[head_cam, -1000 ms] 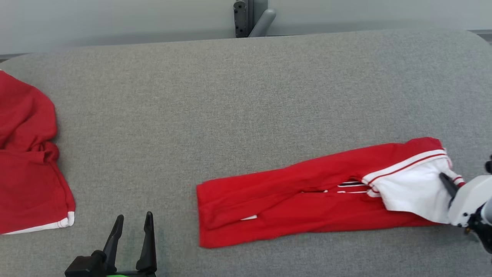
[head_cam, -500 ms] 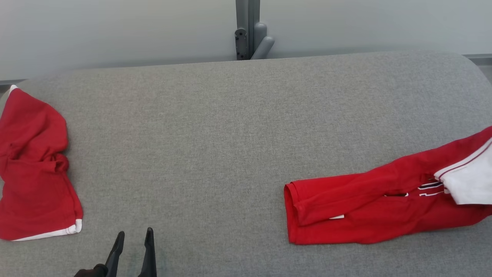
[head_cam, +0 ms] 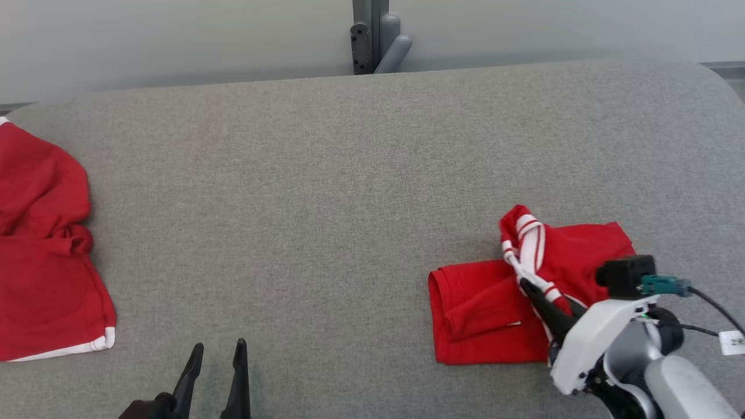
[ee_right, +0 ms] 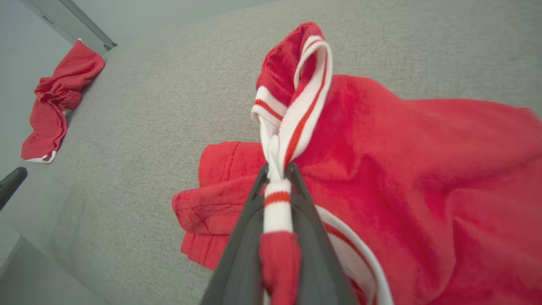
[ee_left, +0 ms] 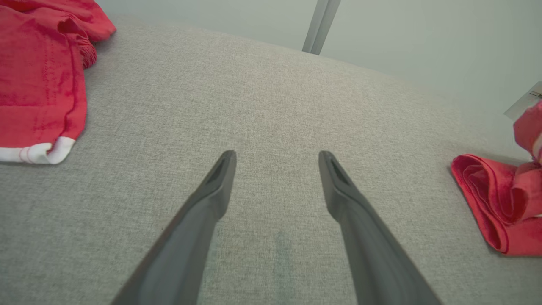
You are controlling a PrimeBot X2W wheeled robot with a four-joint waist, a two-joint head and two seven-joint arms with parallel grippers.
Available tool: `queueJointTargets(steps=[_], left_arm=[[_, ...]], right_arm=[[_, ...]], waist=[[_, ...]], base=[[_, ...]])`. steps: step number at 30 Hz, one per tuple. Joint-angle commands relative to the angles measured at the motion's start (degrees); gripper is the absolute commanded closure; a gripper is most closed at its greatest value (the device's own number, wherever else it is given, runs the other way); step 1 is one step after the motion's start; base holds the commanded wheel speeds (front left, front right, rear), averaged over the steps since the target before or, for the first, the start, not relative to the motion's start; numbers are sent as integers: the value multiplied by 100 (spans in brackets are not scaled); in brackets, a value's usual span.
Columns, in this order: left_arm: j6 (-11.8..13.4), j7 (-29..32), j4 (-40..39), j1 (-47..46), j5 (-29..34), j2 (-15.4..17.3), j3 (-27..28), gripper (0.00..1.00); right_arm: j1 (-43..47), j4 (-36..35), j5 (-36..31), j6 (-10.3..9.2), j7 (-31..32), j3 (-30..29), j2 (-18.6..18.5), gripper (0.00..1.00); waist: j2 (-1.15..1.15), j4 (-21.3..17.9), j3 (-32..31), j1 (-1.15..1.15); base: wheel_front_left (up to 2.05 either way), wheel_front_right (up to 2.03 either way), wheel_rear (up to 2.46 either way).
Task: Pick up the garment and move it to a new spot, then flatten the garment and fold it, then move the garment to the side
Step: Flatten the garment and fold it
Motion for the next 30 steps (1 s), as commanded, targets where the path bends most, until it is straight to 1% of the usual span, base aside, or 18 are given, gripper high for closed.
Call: queueJointTargets(steps=[1, 6, 10, 14, 15, 16, 17, 20, 23, 25, 27, 29, 30], left_arm=[[-16, -13, 0, -135, 36, 11, -4, 0], [-16, -14, 73, -226, 75, 10, -64, 0], [-17, -13, 135, -235, 87, 10, -107, 0], [-17, -14, 179, -163, 54, 10, -115, 0], [-17, -13, 190, -149, 54, 10, -131, 0], [-17, -14, 200, -135, 53, 10, -141, 0], [-17, -14, 213, -116, 47, 10, -143, 0], [-17, -13, 232, -73, 37, 10, -113, 0], [-17, -13, 232, -4, 28, 10, -67, 0], [-17, -13, 222, 27, 23, 10, -28, 0], [-17, -14, 209, 28, 21, 10, -9, 0], [-17, -14, 190, 15, -10, 9, -7, 0], [-17, -13, 183, 5, -26, 9, -28, 0]], right_arm=[[-150, 139, -151, -2, -100, 139, 200, 100], [-381, 622, -398, 0, -297, 484, 658, 100], [-470, 888, -445, 0, -354, 715, 827, 100], [-549, 1060, -478, 0, -418, 850, 888, 100], [-572, 1082, -498, 0, -462, 884, 894, 64], [-579, 1079, -519, 0, -498, 917, 902, 5], [-567, 1057, -514, 0, -555, 909, 909, 0], [-479, 814, -534, 0, -661, 882, 808, 0], [-259, 262, -456, 0, -771, 607, 687, 0], [-97, -187, -487, -1, -886, 202, 579, 0], [75, -582, -667, -1, -1090, -312, 494, 0], [241, -846, -840, 0, -1403, -849, 505, 0], [305, -892, -1021, -1, -1573, -1101, 455, 2]], waist=[[0, 21, 91, 0], [0, 86, 135, 0], [0, 146, 103, 0], [0, 149, 70, 0], [0, 147, 59, 0], [0, 144, 45, 0], [0, 138, 23, 0], [0, 128, -30, 0], [0, 120, -100, 0], [0, 103, -134, 0], [0, 90, -145, 0], [0, 75, -138, 0], [0, 71, -125, 0]], base=[[0, 0, 0], [0, 0, 0], [0, 0, 0], [0, 0, 0], [0, 0, 0], [0, 0, 0], [0, 0, 0], [0, 0, 0], [0, 0, 0], [0, 0, 0], [0, 0, 0], [0, 0, 0], [0, 0, 0]])
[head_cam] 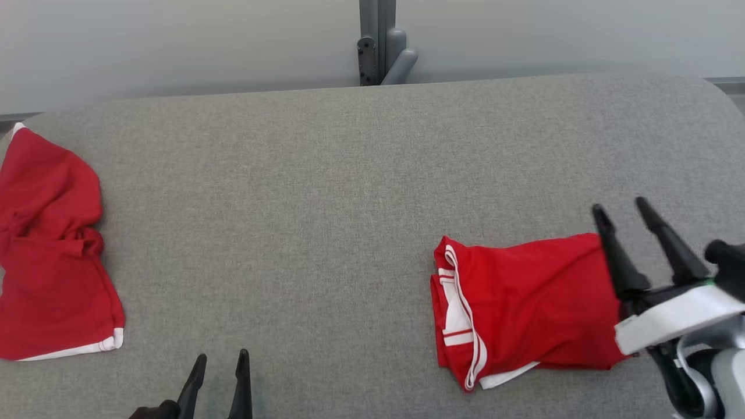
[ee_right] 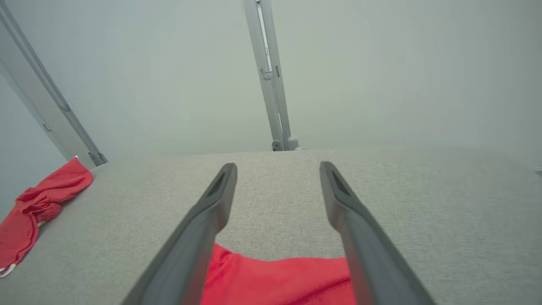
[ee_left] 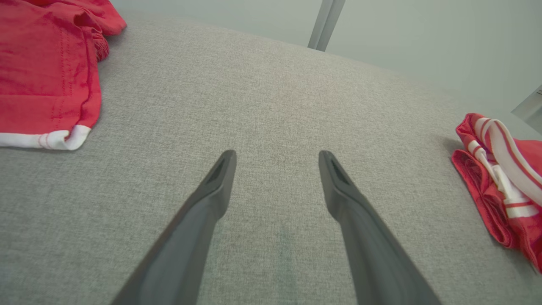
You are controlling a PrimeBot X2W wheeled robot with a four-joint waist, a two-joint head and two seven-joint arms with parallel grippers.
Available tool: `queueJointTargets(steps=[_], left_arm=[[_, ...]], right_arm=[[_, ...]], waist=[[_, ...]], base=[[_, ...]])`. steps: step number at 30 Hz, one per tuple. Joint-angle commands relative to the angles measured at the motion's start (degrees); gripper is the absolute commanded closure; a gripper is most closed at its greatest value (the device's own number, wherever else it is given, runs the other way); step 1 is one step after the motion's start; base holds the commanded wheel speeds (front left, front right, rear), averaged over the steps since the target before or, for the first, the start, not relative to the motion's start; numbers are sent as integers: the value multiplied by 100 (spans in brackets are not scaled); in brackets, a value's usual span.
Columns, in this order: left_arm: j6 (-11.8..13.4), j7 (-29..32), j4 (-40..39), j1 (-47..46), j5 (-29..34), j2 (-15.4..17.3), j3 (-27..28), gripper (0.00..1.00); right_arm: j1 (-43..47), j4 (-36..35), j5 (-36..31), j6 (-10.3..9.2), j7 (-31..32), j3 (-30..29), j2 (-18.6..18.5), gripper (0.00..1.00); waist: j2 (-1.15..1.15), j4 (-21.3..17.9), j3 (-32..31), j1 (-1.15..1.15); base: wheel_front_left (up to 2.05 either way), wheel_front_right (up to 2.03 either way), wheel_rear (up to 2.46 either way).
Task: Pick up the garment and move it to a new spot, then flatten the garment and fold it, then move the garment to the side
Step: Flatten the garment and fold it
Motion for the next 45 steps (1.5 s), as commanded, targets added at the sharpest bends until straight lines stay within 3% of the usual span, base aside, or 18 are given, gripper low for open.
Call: queueJointTargets(steps=[1, 3, 6, 11, 24, 35, 45], left_arm=[[-17, -14, -25, -12, -53, 9, -4, 0], [-17, -14, -33, -55, -71, 10, -58, 0], [-17, -14, -33, -140, -84, 10, -117, 0], [-17, -14, -11, -229, 2, 10, -133, 0], [-17, -15, 54, -471, 3, 133, -186, 0], [-17, -15, 53, -511, -29, 100, -241, 0], [-17, -14, 107, -607, -51, 114, -330, 0]], right_arm=[[142, 15, -128, 0, -151, -148, -1, 56], [264, 179, -530, 1, -439, -410, -34, 100], [332, 662, -954, 1, -890, -556, 102, 100], [-70, 1672, -1557, 1, -1475, -260, 420, 100], [-857, 2933, -2381, -3, -1535, -38, 1067, 100], [-957, 3266, -2328, -3, -1537, 647, 1231, 100], [-1171, 3587, -1858, -2, -1537, 1448, 1242, 100]], waist=[[0, -9, 26, 0], [0, -15, 64, 0], [0, -9, 132, 0], [0, -28, 275, 0], [0, 223, 575, 0], [0, 350, 694, 0], [0, 464, 767, 0]], base=[[0, 0, 0], [0, 0, 0], [0, 0, 0], [0, 0, 0], [0, 0, 0], [0, 0, 0], [0, 0, 0]])
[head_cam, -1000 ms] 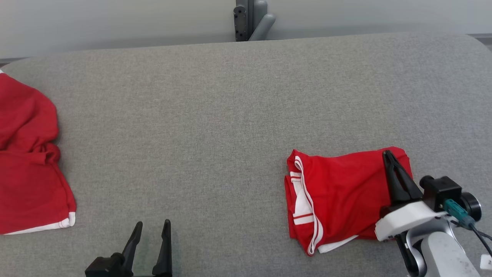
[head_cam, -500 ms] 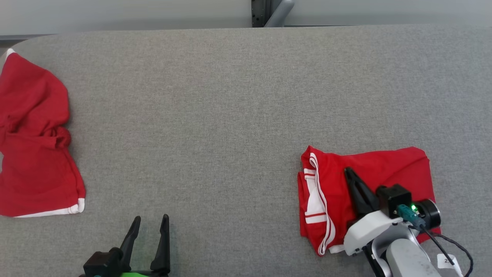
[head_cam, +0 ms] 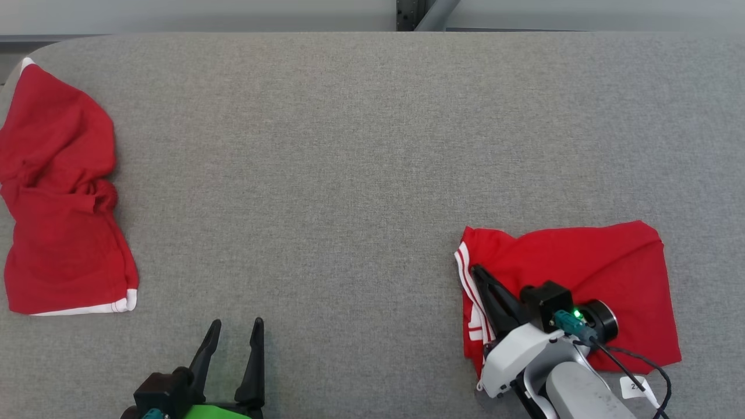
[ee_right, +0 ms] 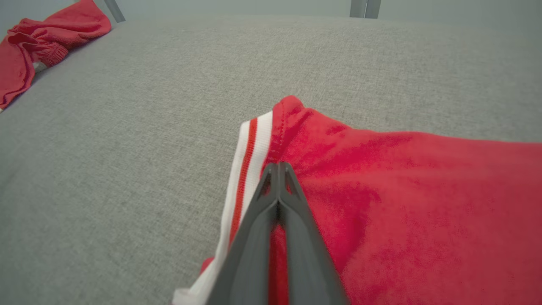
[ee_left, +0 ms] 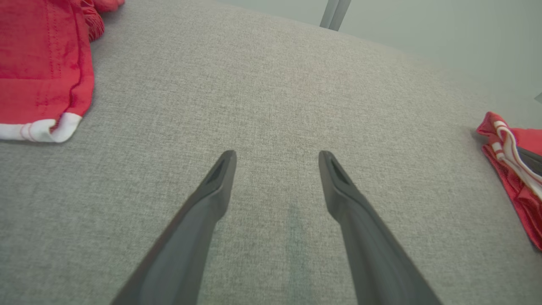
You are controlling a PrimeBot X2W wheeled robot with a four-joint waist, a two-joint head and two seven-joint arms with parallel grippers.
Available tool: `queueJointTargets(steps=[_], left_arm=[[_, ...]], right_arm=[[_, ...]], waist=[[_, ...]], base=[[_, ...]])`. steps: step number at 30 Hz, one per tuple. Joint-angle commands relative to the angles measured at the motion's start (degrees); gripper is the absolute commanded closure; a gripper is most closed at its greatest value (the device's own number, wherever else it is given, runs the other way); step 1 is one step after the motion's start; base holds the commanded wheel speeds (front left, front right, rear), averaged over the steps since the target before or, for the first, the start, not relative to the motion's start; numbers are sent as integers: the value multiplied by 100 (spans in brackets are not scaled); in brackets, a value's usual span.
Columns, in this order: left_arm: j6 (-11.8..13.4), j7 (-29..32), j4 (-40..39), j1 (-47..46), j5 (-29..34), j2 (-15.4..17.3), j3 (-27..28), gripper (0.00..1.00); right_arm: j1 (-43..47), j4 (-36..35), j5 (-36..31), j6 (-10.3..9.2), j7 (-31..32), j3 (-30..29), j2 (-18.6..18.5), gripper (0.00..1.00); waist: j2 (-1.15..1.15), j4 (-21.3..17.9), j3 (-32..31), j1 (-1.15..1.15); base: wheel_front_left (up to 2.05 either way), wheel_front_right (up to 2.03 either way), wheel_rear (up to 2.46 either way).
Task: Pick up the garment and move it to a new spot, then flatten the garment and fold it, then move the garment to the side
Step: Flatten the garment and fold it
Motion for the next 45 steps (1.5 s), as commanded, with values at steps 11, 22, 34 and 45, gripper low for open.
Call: queueJointTargets(steps=[11, 22, 34, 45], left_arm=[[-16, -14, 68, 4, -63, -5, -2, 0], [-16, -13, 65, 333, -95, -34, 202, 0], [-16, -13, -230, 753, 70, -88, 545, 0], [-16, -13, -430, 931, 186, -93, 670, 0]], right_arm=[[-118, 173, 243, -4, -14, 486, -16, 100], [555, -1051, 341, -4, -15, 180, -17, 67], [1776, -2547, -275, -5, -15, -1285, -164, 0], [2487, -2559, -65, -5, -15, -2441, -396, 0]], waist=[[0, 70, -99, 0], [0, -84, -650, 0], [0, -288, -1275, 0], [0, -313, -1478, 0]], base=[[0, 0, 0], [0, 0, 0], [0, 0, 0], [0, 0, 0]])
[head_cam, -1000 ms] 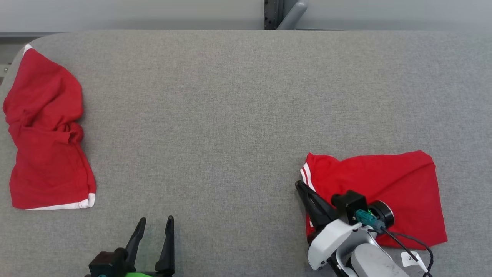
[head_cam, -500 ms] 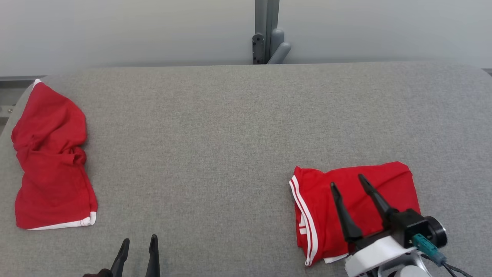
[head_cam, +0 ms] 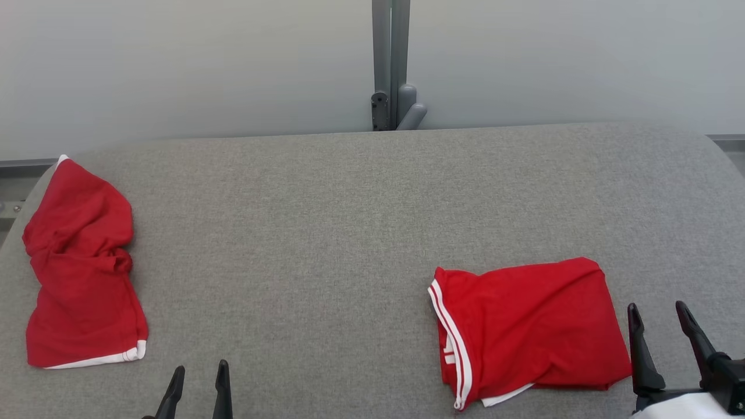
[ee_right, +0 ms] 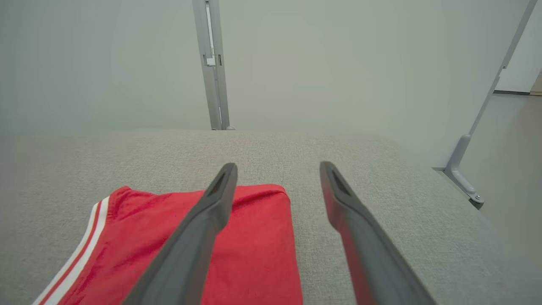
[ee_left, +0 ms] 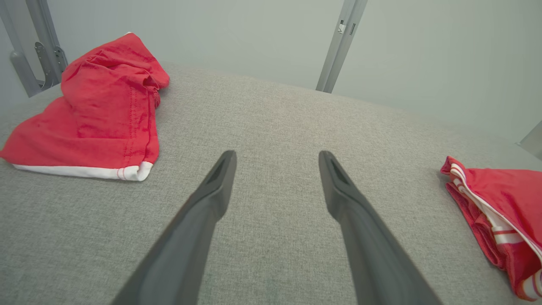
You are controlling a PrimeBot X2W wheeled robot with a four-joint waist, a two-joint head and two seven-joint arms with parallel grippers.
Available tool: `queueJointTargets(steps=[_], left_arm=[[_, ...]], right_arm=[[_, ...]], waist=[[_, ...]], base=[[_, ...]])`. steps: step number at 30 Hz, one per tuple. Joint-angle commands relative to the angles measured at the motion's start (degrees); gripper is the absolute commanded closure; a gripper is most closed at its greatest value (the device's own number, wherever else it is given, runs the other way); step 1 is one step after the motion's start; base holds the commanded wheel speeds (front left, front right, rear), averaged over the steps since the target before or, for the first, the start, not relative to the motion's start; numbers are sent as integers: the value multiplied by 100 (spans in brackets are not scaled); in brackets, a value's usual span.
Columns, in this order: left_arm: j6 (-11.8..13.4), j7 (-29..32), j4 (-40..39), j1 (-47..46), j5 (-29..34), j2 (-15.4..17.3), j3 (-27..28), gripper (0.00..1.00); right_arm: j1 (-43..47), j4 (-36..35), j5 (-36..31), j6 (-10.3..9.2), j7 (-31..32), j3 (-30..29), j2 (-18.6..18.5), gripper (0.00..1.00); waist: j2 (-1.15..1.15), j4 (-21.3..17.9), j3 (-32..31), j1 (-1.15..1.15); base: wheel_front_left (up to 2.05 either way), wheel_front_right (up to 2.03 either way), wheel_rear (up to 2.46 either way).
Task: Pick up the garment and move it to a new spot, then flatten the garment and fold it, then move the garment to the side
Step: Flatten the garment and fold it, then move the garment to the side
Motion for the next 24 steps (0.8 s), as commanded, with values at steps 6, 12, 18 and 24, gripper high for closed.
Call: queueJointTargets(steps=[6, 12, 18, 24], left_arm=[[-16, -14, -76, 147, 130, 8, 74, 0], [-16, -14, -108, 165, 132, 7, 55, 0], [-16, -14, -131, 164, 88, 7, 29, 0], [-16, -14, -109, 96, 107, 8, -21, 0]], right_arm=[[213, 183, 12, -6, -14, -201, -18, 0], [192, 330, 108, -6, -14, -207, 35, 0], [-168, 900, 779, -6, 8, 95, -276, 0], [-850, 1180, 1442, -5, 1164, 424, -735, 0]], waist=[[0, 15, -17, 0], [0, 42, 2, 0], [0, 43, 64, 0], [0, -29, 278, 0]], base=[[0, 0, 0], [0, 0, 0], [0, 0, 0], [0, 0, 0]])
